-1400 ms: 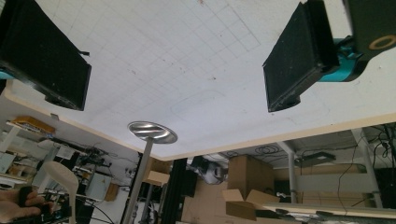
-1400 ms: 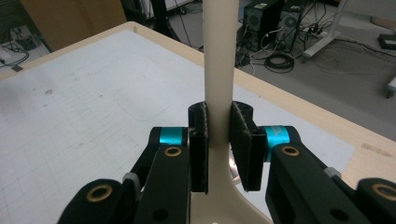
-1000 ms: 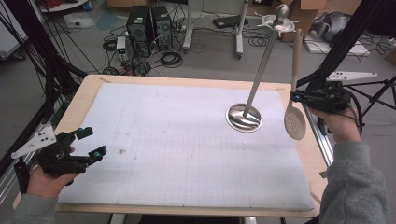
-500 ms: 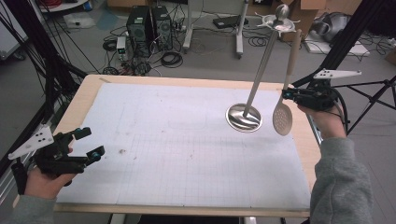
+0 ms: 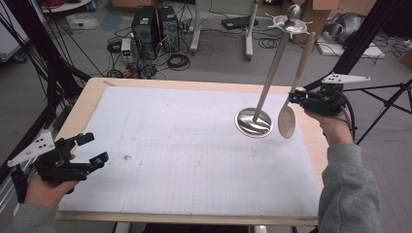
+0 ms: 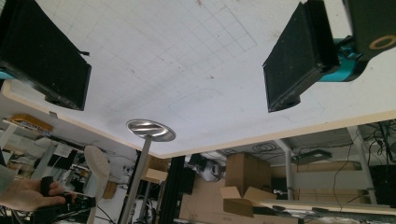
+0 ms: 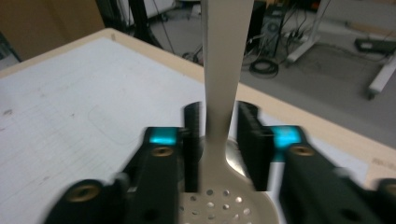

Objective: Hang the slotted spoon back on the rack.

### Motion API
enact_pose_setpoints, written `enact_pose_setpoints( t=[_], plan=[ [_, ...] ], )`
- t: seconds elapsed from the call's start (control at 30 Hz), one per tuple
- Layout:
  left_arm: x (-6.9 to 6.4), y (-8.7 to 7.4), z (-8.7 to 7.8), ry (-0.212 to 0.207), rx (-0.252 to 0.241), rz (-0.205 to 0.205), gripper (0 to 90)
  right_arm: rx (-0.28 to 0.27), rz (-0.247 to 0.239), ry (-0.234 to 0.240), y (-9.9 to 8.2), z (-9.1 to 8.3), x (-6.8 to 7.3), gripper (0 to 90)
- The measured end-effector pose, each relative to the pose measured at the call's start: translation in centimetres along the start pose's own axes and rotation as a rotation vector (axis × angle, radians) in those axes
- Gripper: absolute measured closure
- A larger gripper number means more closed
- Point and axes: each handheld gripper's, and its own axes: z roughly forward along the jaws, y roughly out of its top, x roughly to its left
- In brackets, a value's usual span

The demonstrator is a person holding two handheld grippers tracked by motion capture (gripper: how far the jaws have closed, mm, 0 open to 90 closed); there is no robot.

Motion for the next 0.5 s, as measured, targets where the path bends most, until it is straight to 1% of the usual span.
enact_pose_setpoints(
  t=[0.03, 0.1, 0.17, 0.2, 0.23, 0.3, 0.33, 0.4, 0.47, 0.5],
  plan=[
    [0.0, 0.0, 0.0, 0.0, 0.0, -0.002, 7.9, 0.003, 0.005, 0.005, -0.2, 0.0, 0.0, 62.1],
    [0.1, -0.1, 0.0, 0.004, 0.0, -0.003, 7.9, 0.008, 0.0, -0.015, -0.7, -0.1, 0.2, 53.8],
    [0.2, -0.2, -0.1, 0.008, 0.0, -0.003, 7.9, -0.026, 0.003, -0.03, -1.4, -0.3, 0.3, 45.7],
    [0.2, -0.2, -0.1, 0.01, -0.001, -0.007, 7.9, -0.046, 0.011, -0.029, -1.6, -0.5, 0.4, 43.0],
    [0.2, -0.2, -0.1, 0.01, -0.004, -0.008, 7.9, -0.063, 0.007, -0.029, -1.8, -0.6, 0.4, 39.8],
    [0.2, -0.2, -0.1, 0.01, -0.005, -0.007, 7.9, -0.087, 0.013, -0.023, -2.1, -0.9, 0.7, 35.6],
    [0.3, -0.2, 0.0, 0.009, -0.005, -0.006, 7.9, -0.109, 0.012, -0.014, -2.4, -1.1, 0.9, 32.2],
    [0.2, -0.2, 0.0, 0.009, -0.005, -0.006, 7.9, -0.12, 0.002, 0.005, -2.7, -1.3, 1.3, 29.9],
    [0.2, -0.2, 0.1, 0.008, -0.006, -0.007, 7.9, -0.136, -0.022, 0.052, -3.1, -1.4, 1.9, 28.2],
    [0.3, -0.2, 0.2, 0.005, -0.003, -0.001, 7.9, -0.133, -0.034, 0.063, -3.2, -1.4, 2.1, 27.9]
  ],
)
